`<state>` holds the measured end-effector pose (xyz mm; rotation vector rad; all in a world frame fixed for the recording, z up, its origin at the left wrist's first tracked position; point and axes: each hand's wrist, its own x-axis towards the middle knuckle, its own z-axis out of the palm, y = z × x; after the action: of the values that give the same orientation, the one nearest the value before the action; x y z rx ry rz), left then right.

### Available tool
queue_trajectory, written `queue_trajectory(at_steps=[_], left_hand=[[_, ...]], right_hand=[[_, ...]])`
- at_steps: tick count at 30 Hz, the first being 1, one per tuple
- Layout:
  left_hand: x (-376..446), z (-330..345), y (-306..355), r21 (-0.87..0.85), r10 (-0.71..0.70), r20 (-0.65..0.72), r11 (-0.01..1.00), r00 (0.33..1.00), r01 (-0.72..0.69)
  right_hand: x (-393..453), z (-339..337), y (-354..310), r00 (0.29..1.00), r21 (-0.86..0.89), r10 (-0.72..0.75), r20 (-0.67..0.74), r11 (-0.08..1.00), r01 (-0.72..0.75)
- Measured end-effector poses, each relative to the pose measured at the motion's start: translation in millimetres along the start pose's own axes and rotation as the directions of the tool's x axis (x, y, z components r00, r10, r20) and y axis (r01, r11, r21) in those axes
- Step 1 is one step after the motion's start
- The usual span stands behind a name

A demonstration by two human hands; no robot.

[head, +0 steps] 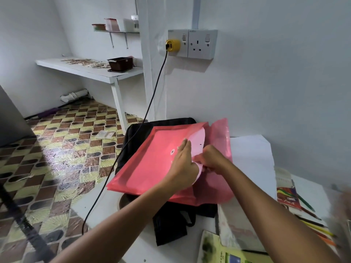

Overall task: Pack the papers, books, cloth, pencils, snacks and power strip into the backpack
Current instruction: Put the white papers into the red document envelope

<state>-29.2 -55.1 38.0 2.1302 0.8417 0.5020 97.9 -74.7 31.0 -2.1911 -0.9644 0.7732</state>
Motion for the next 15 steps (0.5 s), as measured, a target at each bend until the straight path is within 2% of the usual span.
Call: queue_trajectory(at_steps=[1,4,6,8,9,11,12,14,15], left_hand=[[0.6,-0.4,1.2,-0.008,-0.002,0.002,1.0,1.0,0.002],[1.1,1.1,4.3,-0.031,-0.003,-0.001,1.0,1.0,0.003],[2.4,2.6,4.8,-0.034,-0.011,-0.014,0.999,1.0,0.011],[5.1,3.6,2.4,-0.038,-0.037,-0.031,0.999,0.999,0.036],[7.0,4.2,-0.3,-0.041,-0.057,-0.033,0.998,0.998,0.055],[11.5,6.1,-7.8,-0.01,-0.088,-0.038,0.996,0.995,0.087],[13.2,7.2,-12.1,0.021,-0.097,-0.035,0.995,0.995,0.098],[16.1,12.4,-18.6,0.083,-0.108,-0.017,0.991,0.994,0.109],[16.3,15.7,-20.4,0.12,-0.109,-0.013,0.987,0.994,0.109]], right_hand=[[-2.5,3.3,-1.8,0.999,0.024,0.01,0.041,1.0,-0.011],[-9.1,18.4,-10.2,0.998,0.118,-0.058,0.026,0.991,0.054],[-12.0,23.0,-16.6,0.994,0.127,-0.108,-0.005,0.986,0.108],[-10.1,22.5,-19.9,0.997,0.093,-0.074,0.035,0.993,0.071],[-11.1,16.8,-22.6,0.996,0.026,-0.091,-0.011,0.996,0.091],[-9.6,-3.0,-22.3,0.981,0.004,-0.162,-0.104,0.987,0.163],[-6.7,-14.8,-17.5,0.956,0.012,-0.208,-0.209,0.977,0.215],[-5.1,-43.1,-2.2,0.842,-0.034,-0.241,-0.482,0.966,0.257],[-4.1,-57.9,10.5,0.785,-0.073,-0.227,-0.576,0.971,0.227]])
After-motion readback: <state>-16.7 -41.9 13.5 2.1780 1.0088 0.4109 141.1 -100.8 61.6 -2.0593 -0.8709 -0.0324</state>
